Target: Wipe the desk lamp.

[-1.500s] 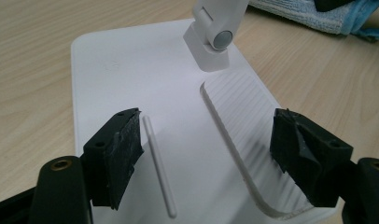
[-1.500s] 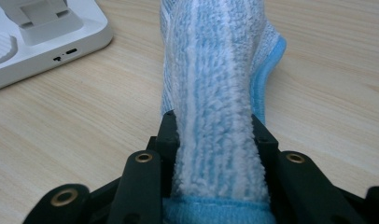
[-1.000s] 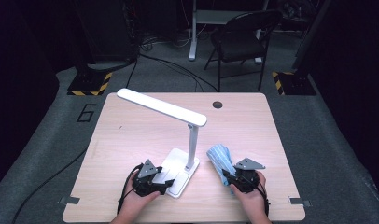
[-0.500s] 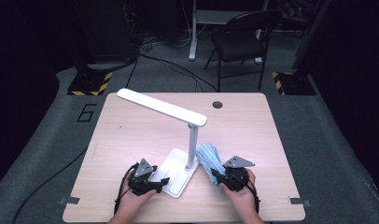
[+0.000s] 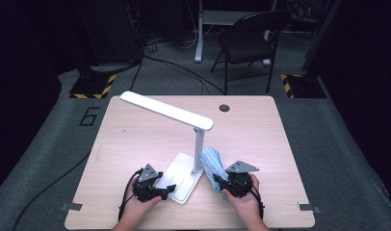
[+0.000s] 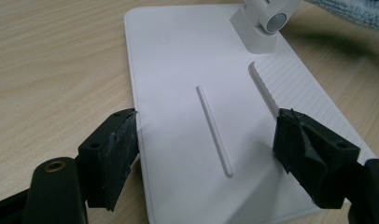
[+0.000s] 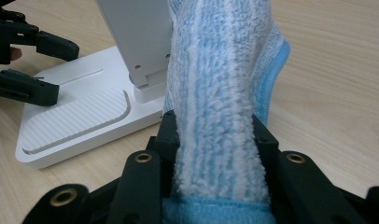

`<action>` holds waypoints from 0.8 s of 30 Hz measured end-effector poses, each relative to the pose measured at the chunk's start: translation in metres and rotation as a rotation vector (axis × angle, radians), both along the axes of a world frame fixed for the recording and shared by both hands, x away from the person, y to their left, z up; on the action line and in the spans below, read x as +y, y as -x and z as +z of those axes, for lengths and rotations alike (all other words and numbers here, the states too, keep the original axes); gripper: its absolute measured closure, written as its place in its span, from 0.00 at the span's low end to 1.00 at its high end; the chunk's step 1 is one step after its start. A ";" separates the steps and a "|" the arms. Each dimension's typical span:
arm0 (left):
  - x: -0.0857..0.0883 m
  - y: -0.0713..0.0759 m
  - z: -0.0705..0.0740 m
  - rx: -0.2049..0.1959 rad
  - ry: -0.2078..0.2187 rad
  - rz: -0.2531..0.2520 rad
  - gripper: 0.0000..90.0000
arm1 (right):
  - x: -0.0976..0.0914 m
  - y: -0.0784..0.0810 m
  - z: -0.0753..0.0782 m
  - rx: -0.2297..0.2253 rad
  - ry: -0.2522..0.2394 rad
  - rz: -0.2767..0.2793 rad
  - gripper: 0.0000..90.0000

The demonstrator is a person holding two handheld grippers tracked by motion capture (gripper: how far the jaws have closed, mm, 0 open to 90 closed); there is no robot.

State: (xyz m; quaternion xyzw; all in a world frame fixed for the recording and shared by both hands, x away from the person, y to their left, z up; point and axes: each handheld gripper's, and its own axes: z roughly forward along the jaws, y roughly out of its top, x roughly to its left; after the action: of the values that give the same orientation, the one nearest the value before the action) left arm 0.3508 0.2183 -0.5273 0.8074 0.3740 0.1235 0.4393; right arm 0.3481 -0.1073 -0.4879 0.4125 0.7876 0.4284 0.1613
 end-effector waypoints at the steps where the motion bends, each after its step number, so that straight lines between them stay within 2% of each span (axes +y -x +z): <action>1: -0.001 0.001 0.000 0.000 0.001 0.004 0.24 | 0.002 0.000 0.000 0.004 -0.008 -0.012 0.72; 11: -0.013 0.005 0.000 0.000 -0.019 -0.028 0.17 | 0.006 0.000 0.000 0.012 -0.014 -0.005 0.72; 15: -0.016 0.007 0.000 -0.008 -0.018 -0.024 0.16 | 0.009 -0.002 0.000 0.004 -0.016 0.005 0.72; 17: -0.017 0.006 0.000 -0.003 -0.030 -0.038 0.15 | 0.011 -0.002 0.001 0.012 -0.019 0.007 0.72; 19: -0.018 0.006 -0.001 0.009 -0.020 -0.038 0.13 | 0.012 -0.003 0.001 0.017 -0.022 0.005 0.72; 24: -0.019 0.007 0.000 0.001 -0.031 -0.047 0.11 | 0.014 -0.004 0.000 0.007 -0.019 0.009 0.72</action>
State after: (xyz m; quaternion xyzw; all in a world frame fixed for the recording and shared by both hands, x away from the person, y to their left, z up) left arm 0.3440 0.1990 -0.5276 0.8228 0.3531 0.1186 0.4293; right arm 0.3517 -0.0934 -0.4879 0.4118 0.7859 0.4354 0.1526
